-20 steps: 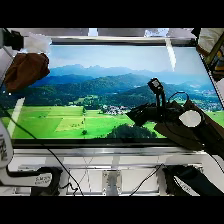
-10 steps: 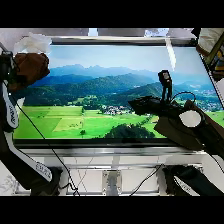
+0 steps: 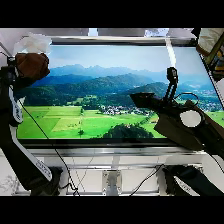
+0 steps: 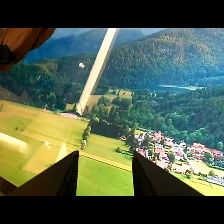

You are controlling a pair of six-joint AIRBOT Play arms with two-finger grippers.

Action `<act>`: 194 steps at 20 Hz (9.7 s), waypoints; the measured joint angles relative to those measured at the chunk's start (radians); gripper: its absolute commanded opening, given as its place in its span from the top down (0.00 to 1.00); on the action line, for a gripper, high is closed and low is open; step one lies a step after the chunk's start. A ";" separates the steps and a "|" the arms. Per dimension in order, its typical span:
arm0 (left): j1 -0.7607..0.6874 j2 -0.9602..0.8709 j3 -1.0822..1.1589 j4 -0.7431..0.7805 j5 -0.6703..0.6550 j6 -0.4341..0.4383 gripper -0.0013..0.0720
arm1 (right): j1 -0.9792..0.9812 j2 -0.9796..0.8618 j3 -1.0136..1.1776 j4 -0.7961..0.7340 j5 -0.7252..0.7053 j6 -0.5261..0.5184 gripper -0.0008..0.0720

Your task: Fold the shirts.

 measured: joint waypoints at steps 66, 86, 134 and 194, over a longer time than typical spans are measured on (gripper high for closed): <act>-0.435 0.501 0.009 -0.913 -0.415 0.200 0.03 | 0.213 -0.573 -0.116 1.066 -0.402 -0.143 0.24; -0.435 0.501 -0.008 -0.798 -0.477 0.206 0.03 | 0.232 -0.483 -0.238 0.926 -0.350 -0.050 0.18; -0.458 0.450 -0.319 -0.745 -0.552 0.089 0.03 | -0.520 0.048 -0.163 0.374 -0.132 0.011 0.95; -0.510 0.204 -0.388 -0.907 -0.311 -0.239 0.97 | -0.545 0.056 -0.163 0.290 -0.049 0.010 0.95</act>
